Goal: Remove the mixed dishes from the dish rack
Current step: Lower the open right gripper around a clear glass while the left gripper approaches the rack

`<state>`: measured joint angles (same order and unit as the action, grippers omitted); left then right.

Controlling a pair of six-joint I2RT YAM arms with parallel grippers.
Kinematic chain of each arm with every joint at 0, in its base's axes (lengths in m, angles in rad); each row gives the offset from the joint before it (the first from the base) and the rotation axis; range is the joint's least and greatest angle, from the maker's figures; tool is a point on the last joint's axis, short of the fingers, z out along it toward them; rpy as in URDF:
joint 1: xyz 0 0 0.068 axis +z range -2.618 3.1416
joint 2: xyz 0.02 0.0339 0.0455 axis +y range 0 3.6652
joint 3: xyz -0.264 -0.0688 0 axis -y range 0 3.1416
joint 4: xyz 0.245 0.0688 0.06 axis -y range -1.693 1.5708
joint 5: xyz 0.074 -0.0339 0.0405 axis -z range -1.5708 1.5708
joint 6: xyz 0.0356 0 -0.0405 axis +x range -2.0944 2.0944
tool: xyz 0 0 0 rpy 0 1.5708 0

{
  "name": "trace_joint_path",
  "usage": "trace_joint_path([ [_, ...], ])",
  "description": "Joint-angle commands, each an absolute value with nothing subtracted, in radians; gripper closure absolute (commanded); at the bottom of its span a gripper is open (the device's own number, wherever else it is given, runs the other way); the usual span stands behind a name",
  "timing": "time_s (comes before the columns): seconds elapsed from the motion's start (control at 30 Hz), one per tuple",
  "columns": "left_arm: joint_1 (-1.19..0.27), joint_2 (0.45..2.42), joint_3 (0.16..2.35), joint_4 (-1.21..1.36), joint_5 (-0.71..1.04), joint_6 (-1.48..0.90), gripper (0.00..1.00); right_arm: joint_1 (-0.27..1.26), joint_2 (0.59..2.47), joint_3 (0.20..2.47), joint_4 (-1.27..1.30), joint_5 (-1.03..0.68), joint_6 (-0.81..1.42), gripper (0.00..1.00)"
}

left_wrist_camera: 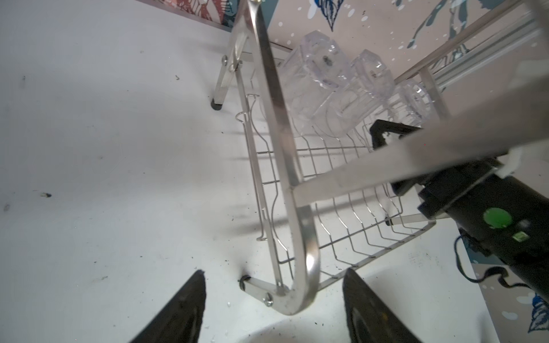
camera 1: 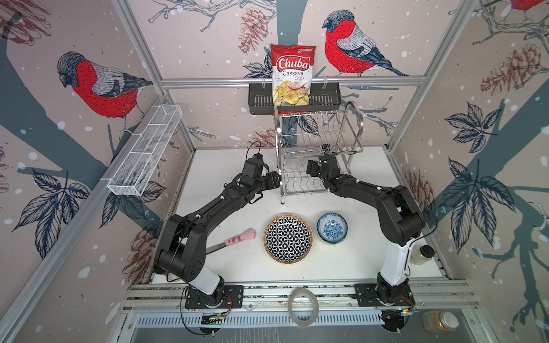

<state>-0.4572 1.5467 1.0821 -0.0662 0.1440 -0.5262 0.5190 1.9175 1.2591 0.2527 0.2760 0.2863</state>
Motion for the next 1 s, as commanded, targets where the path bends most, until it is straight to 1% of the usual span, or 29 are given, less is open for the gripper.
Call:
trace_joint_path([
  [0.0, -0.489, 1.537, 1.081, -0.045, 0.101, -0.523, 0.25, 0.525, 1.886, 1.238, 0.317, 0.284, 0.293, 0.15],
  [0.3, -0.505, 1.667, 1.174, -0.066, 0.1, -0.526, 0.4, 0.524, 1.848, 1.189, 0.326, 0.285, 0.296, 0.15],
  [0.4, -0.514, 1.69, 1.191, -0.066, 0.093, -0.523, 0.49, 0.523, 1.854, 1.188, 0.332, 0.278, 0.301, 0.15],
  [0.47, -0.519, 1.702, 1.201, -0.069, 0.088, -0.52, 0.58, 0.523, 1.86, 1.189, 0.334, 0.272, 0.31, 0.15],
  [0.53, -0.523, 1.707, 1.205, -0.075, 0.083, -0.518, 0.72, 0.525, 1.867, 1.19, 0.338, 0.266, 0.319, 0.14],
  [0.63, -0.523, 1.709, 1.206, -0.087, 0.067, -0.509, 0.83, 0.527, 1.878, 1.193, 0.34, 0.26, 0.328, 0.14],
  [0.97, -0.522, 1.694, 1.204, -0.112, 0.069, -0.501, 0.94, 0.558, 1.915, 1.217, 0.333, 0.27, 0.342, 0.13],
])
